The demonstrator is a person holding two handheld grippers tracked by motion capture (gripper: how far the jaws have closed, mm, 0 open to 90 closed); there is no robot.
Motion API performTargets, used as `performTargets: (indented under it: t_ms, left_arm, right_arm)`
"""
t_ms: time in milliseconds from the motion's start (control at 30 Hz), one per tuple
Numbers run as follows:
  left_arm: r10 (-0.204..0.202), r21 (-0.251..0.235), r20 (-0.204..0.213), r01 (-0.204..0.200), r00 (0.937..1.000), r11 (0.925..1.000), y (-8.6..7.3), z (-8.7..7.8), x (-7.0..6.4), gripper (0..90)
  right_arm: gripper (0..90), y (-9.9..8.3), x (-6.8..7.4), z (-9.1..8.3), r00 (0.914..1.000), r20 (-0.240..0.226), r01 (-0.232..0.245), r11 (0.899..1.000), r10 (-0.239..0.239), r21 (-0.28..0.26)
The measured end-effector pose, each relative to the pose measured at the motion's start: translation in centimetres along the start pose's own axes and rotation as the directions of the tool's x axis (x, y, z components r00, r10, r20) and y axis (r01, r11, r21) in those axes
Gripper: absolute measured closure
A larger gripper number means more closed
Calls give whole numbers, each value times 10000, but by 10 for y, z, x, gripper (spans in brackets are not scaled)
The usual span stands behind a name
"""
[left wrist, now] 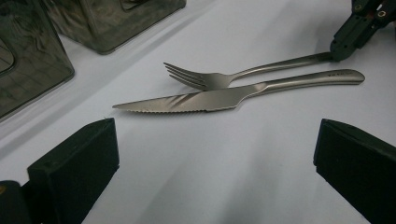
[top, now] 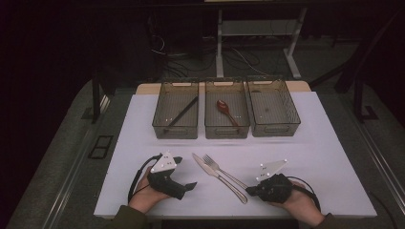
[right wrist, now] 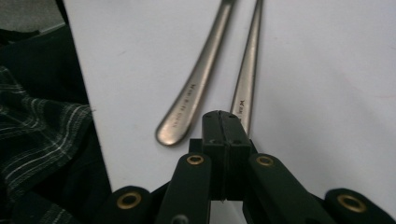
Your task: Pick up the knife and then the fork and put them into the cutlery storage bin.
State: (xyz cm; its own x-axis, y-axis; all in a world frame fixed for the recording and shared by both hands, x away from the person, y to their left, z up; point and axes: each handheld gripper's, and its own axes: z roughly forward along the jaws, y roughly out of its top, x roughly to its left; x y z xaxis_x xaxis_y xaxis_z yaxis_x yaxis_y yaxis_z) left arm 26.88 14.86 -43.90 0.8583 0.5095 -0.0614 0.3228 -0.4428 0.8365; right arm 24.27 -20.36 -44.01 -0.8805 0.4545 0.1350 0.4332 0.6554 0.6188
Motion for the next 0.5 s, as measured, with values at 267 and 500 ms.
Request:
performTargets:
  t_ms: [267,500]
  left_arm:
    - [39,32,15,-39,10000,10000,0,0,0,0]
    - [30,23,32,-30,10000,10000,0,1,0,0]
  right_arm:
    - [889,-1,-10,-2,9993,345,-104,9999,106,-44]
    - [889,-1,-17,-3,9982,569,-160,9998,165,-84]
